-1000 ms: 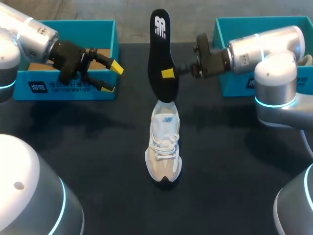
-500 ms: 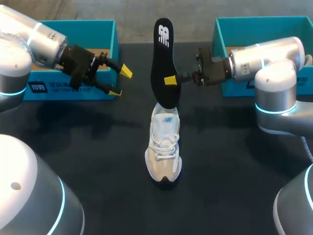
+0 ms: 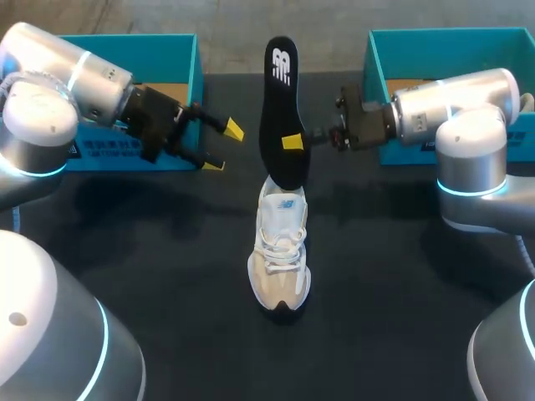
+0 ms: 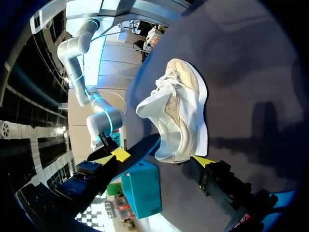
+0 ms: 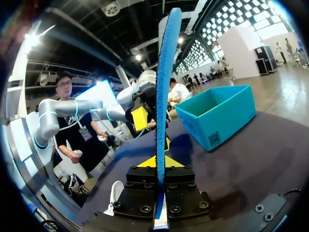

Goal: Take the shoe out of the shoebox, open the shoe tongue, remove and reinsert the insole, then place the shoe into the shoebox

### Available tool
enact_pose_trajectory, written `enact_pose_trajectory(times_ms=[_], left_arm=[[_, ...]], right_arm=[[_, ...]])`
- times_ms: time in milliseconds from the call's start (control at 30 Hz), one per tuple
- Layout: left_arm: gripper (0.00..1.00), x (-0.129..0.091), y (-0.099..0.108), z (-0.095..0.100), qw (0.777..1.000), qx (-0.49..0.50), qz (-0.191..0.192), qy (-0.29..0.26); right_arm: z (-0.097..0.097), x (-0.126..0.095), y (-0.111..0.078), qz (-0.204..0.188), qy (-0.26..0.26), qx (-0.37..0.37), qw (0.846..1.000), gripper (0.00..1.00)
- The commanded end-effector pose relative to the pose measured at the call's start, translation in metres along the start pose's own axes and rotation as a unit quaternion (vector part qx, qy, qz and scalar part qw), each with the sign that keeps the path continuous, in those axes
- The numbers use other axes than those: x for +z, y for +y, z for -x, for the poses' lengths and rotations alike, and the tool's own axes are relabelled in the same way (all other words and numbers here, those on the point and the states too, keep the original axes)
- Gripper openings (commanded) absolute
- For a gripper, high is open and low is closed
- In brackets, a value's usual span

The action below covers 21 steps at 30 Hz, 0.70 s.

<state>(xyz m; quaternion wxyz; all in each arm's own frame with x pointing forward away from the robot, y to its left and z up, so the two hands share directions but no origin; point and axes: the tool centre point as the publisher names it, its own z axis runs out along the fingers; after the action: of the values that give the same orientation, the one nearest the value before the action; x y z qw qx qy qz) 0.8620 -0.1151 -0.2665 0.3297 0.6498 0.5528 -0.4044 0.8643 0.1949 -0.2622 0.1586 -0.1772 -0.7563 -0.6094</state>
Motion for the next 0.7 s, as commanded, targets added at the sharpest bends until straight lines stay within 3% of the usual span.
enact_pose_trajectory(times_ms=[33, 367, 700], left_arm=[[1.00, 0.009, 0.005, -0.003, 1.000, 0.000, -0.008, 0.005], [1.00, 0.020, 0.010, -0.009, 0.999, 0.010, -0.037, 0.020], [1.00, 0.030, 0.007, -0.007, 0.999, 0.011, -0.040, 0.022]], right_arm=[[0.004, 0.002, 0.000, -0.003, 0.005, 0.000, 1.000, 0.00], [0.004, 0.004, -0.004, -0.004, 0.009, 0.000, 1.000, 0.00], [0.007, 0.013, -0.009, 0.004, 0.012, -0.003, 1.000, 0.00]])
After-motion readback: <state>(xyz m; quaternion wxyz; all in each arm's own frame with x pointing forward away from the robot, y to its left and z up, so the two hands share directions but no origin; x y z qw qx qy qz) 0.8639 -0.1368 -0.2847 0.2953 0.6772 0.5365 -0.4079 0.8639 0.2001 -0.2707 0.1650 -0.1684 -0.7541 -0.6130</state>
